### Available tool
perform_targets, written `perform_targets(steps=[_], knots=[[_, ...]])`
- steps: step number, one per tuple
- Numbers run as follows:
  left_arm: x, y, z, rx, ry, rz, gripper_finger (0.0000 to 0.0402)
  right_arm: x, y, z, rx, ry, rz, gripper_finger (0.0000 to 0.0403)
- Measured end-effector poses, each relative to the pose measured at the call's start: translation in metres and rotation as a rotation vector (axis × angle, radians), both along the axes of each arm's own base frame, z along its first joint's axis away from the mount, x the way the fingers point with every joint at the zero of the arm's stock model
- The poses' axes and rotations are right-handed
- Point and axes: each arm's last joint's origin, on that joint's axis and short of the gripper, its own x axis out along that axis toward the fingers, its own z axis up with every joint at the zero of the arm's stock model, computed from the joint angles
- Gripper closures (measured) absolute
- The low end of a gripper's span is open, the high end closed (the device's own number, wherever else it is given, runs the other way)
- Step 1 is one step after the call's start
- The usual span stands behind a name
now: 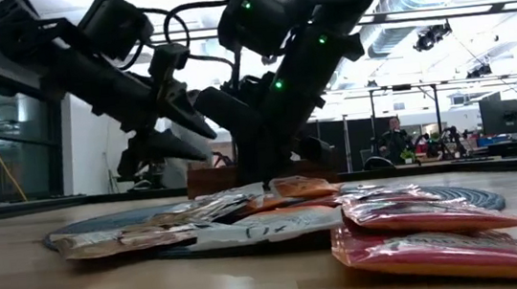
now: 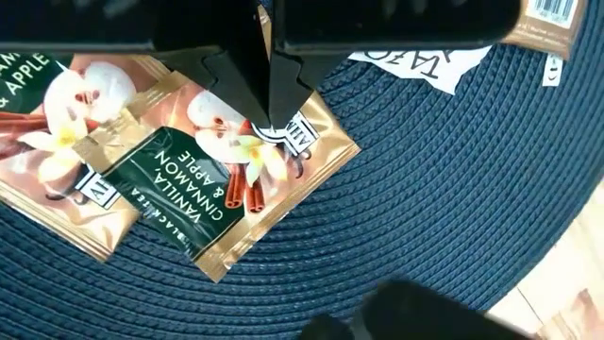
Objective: Pick & Place Tea
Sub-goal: Put the brown tea bag into the left section of the wooden organizer
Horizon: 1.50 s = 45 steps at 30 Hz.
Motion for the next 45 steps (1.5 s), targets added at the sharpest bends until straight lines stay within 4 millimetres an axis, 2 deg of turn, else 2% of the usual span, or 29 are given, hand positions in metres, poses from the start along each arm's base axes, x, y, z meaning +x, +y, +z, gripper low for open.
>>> perform_targets(steps=[5, 9, 17, 26, 34, 45], knots=[[-0.001, 0.002, -0.003, -0.010, 0.110, 0.069, 0.0250, 0.001, 0.000, 0.000, 0.004, -0.009, 0.001, 0.0403], [-0.005, 0.002, -0.007, -0.092, 0.170, 0.172, 0.0250, 0.001, 0.000, 0.000, 0.007, -0.012, 0.002, 0.0403], [-0.004, 0.002, -0.007, -0.139, 0.166, 0.188, 0.0250, 0.002, 0.000, 0.001, 0.010, -0.027, 0.001, 0.0403], [0.012, 0.002, -0.031, -0.225, 0.233, 0.199, 0.0250, 0.004, 0.000, 0.001, 0.020, -0.048, 0.006, 0.0403], [0.029, 0.003, -0.029, -0.217, 0.236, 0.203, 0.0250, 0.004, 0.001, 0.001, 0.043, -0.048, 0.004, 0.0403], [0.032, 0.004, -0.028, -0.192, 0.240, 0.227, 0.0250, 0.003, 0.001, 0.001, 0.053, -0.048, -0.003, 0.0403]])
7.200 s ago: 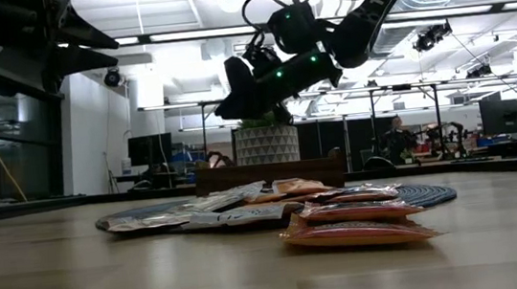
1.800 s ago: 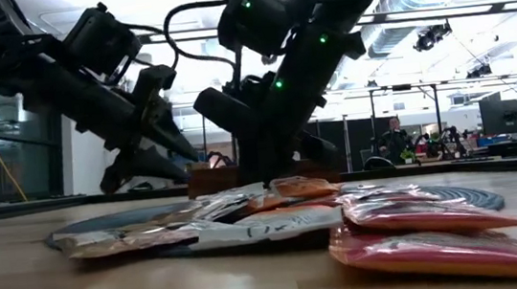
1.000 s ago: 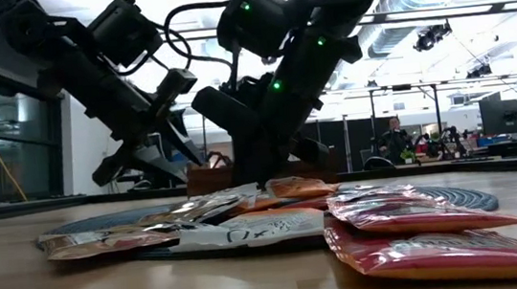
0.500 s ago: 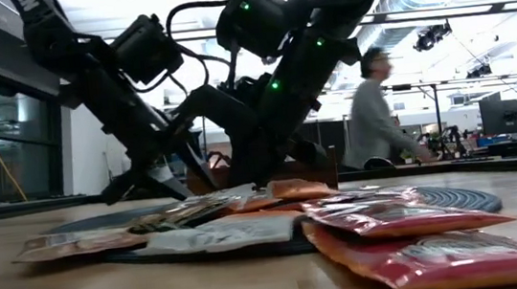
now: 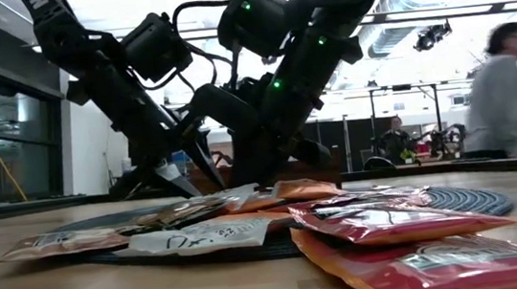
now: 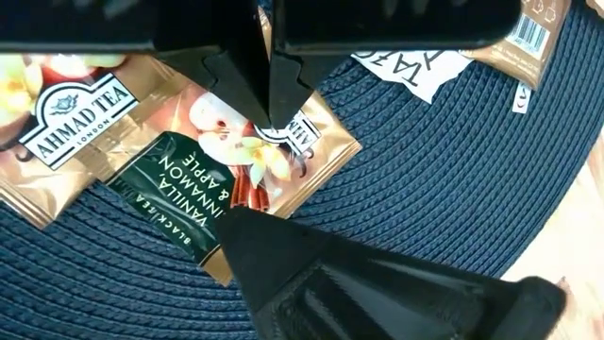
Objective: Pick & Place Tea
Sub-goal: Put the brown tea bag into the left section of the wooden organizer
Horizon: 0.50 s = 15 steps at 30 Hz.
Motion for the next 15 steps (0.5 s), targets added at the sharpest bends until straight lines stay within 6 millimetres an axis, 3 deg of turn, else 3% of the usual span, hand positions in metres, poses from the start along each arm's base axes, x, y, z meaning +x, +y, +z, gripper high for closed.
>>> perform_targets(steps=[7, 15], knots=[[0.0004, -0.0001, 0.0003, -0.002, -0.005, -0.002, 0.0255, 0.0003, -0.0001, 0.0004, -0.005, -0.003, 0.009, 0.0403], [0.0005, -0.0003, 0.0004, -0.007, -0.007, -0.008, 0.0307, 0.0009, -0.0001, 0.0007, -0.014, -0.010, 0.037, 0.0403]])
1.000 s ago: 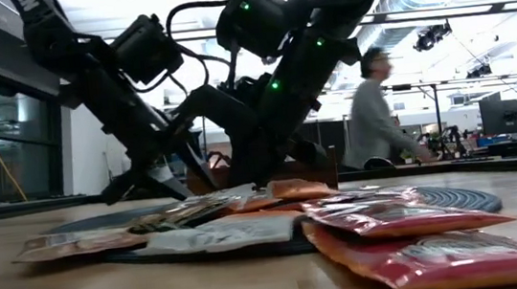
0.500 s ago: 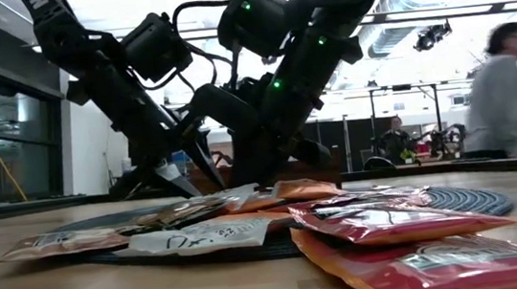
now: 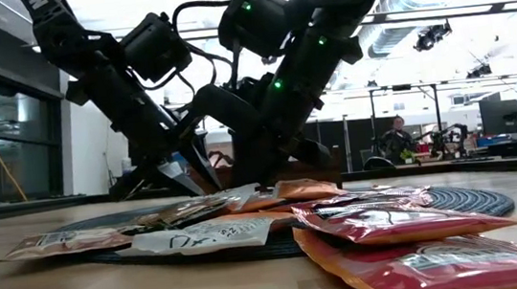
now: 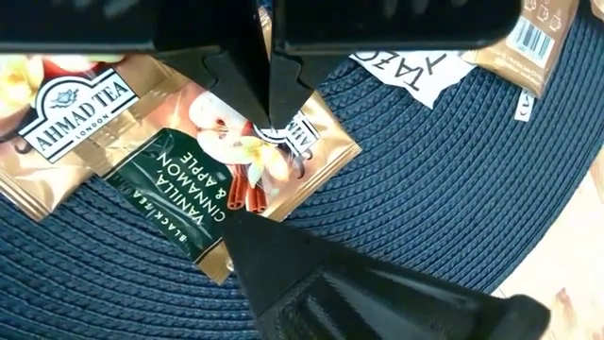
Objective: Pick & Place Tea
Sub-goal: Put the brown tea bag into the left section of the wooden organizer
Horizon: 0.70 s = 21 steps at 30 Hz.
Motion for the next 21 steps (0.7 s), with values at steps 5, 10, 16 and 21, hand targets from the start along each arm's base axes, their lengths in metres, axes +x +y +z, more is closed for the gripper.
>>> perform_targets(steps=[5, 10, 16, 21], knots=[[0.0001, 0.0000, 0.0001, 0.011, 0.001, -0.013, 0.0327, 0.0005, 0.0001, 0.0003, -0.002, -0.006, 0.007, 0.0403], [0.0001, 0.0001, 0.0000, 0.016, 0.001, -0.018, 0.0359, 0.0007, 0.0002, 0.0005, -0.002, -0.009, 0.010, 0.0403], [0.0001, 0.0001, -0.0001, 0.029, 0.002, -0.031, 0.0394, 0.0008, 0.0004, 0.0005, -0.001, -0.009, 0.015, 0.0403], [0.0001, 0.0001, -0.0001, 0.032, 0.003, -0.034, 0.0400, 0.0003, 0.0005, 0.0028, 0.002, -0.011, 0.016, 0.0403]])
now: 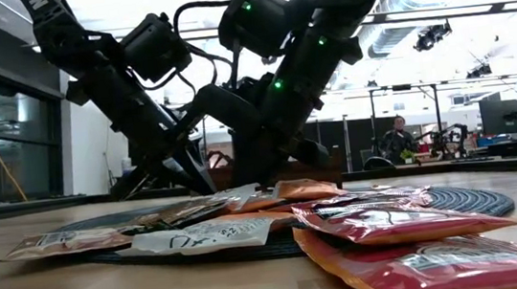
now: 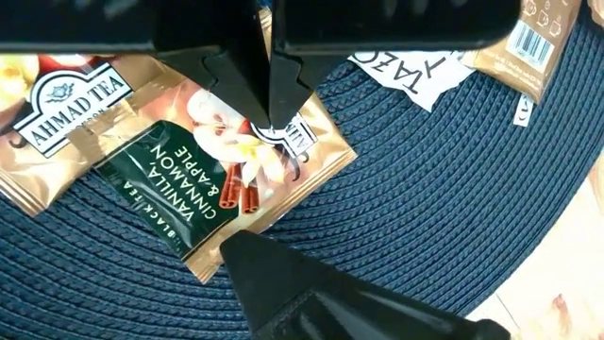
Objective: Pick & Place Tea
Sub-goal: Put the brown tea bag into the left section of the wooden organizer
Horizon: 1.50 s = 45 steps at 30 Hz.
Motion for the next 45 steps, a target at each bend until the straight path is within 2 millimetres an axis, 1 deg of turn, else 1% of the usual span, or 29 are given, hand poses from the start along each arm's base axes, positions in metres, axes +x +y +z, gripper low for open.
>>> perform_targets(steps=[5, 10, 16, 25, 28, 33, 37, 39, 41, 44, 45], knots=[[0.001, 0.000, 0.001, 0.007, -0.009, -0.014, 0.0401, -0.004, 0.000, 0.008, -0.002, 0.014, 0.014, 0.0403], [0.001, 0.000, 0.007, 0.021, -0.033, -0.025, 0.0401, -0.005, 0.000, 0.017, -0.021, 0.005, 0.024, 0.0403], [0.000, 0.000, 0.014, 0.044, -0.050, -0.033, 0.0401, -0.005, 0.000, 0.020, -0.024, -0.013, 0.028, 0.0403], [0.000, 0.000, 0.014, 0.049, -0.053, -0.040, 0.0401, -0.005, 0.000, 0.023, -0.020, -0.019, 0.025, 0.0403], [0.001, 0.000, 0.016, 0.060, -0.069, -0.054, 0.0401, -0.007, 0.000, 0.030, -0.019, -0.026, 0.034, 0.0403], [0.006, 0.000, 0.022, 0.096, -0.127, -0.100, 0.0401, -0.016, -0.001, 0.054, -0.057, -0.020, 0.085, 0.0403], [0.004, -0.001, 0.017, 0.109, -0.096, -0.127, 0.0401, -0.023, -0.007, 0.091, -0.083, -0.101, 0.166, 0.0403], [0.006, -0.001, 0.020, 0.125, -0.119, -0.139, 0.0401, -0.030, -0.011, 0.101, -0.101, -0.101, 0.197, 0.0403], [0.007, -0.001, 0.021, 0.158, -0.130, -0.175, 0.0401, -0.034, -0.016, 0.110, -0.127, -0.114, 0.206, 0.0403], [0.007, -0.001, 0.022, 0.168, -0.138, -0.193, 0.0401, -0.044, -0.028, 0.131, -0.153, -0.146, 0.205, 0.0403], [0.007, -0.001, 0.022, 0.168, -0.141, -0.196, 0.0401, -0.047, -0.033, 0.135, -0.153, -0.142, 0.208, 0.0403]])
